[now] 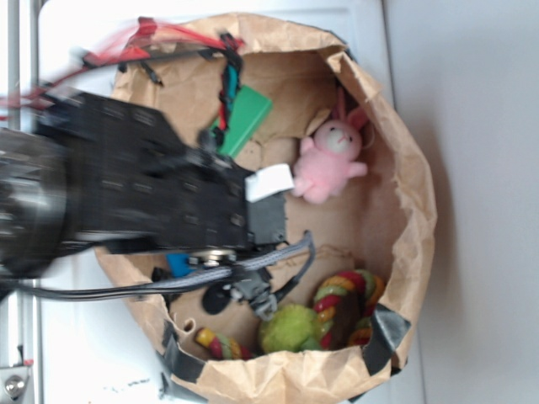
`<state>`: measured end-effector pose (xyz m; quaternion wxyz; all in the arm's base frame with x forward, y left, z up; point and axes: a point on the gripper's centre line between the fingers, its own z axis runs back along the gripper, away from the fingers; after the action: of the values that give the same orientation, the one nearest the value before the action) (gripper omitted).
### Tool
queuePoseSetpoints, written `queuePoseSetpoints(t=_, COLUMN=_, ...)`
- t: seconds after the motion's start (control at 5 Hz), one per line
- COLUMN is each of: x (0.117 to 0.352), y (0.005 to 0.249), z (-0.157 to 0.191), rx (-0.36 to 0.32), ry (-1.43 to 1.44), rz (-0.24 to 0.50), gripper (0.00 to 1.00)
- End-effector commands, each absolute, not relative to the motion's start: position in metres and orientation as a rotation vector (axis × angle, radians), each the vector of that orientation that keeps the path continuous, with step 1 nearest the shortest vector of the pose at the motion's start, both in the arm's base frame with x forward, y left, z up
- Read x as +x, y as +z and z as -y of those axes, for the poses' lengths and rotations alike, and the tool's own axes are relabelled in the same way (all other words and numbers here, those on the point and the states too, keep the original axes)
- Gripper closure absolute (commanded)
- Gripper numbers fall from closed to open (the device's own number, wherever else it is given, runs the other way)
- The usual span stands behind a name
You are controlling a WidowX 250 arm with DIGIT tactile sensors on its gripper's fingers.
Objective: Grab the blue block.
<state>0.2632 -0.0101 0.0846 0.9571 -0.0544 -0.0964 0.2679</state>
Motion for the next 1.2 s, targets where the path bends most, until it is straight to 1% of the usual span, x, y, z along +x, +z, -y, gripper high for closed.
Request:
queuePoseSetpoints(t=0.0, x=0.308, y=0.142, z=-0.016, rx=-0.119, ry=0.51, rz=0.18, gripper=1.0)
queuePoseSetpoints(t=0.2, x=0.33, y=0.148, z=-0.02, rx=-0.094, ry=0.473, rz=0.187, gripper=1.0)
queuePoseSetpoints(t=0.4, x=0.336, y=0.162, z=-0.022, rx=-0.01, ry=0.361, rz=0.246, gripper=1.0)
queuePoseSetpoints(t=0.6, x=0.329, y=0.175, z=-0.025, rx=0.031, ry=0.296, rz=0.332, gripper=1.0)
queuePoseSetpoints(t=0.8, x=0.324, y=0.183, z=-0.032, rx=-0.001, ry=0.265, rz=0.347, gripper=1.0)
queuePoseSetpoints(t=1.0, x=0.322, y=0.192, z=-0.037, rx=-0.039, ry=0.251, rz=0.339, gripper=1.0)
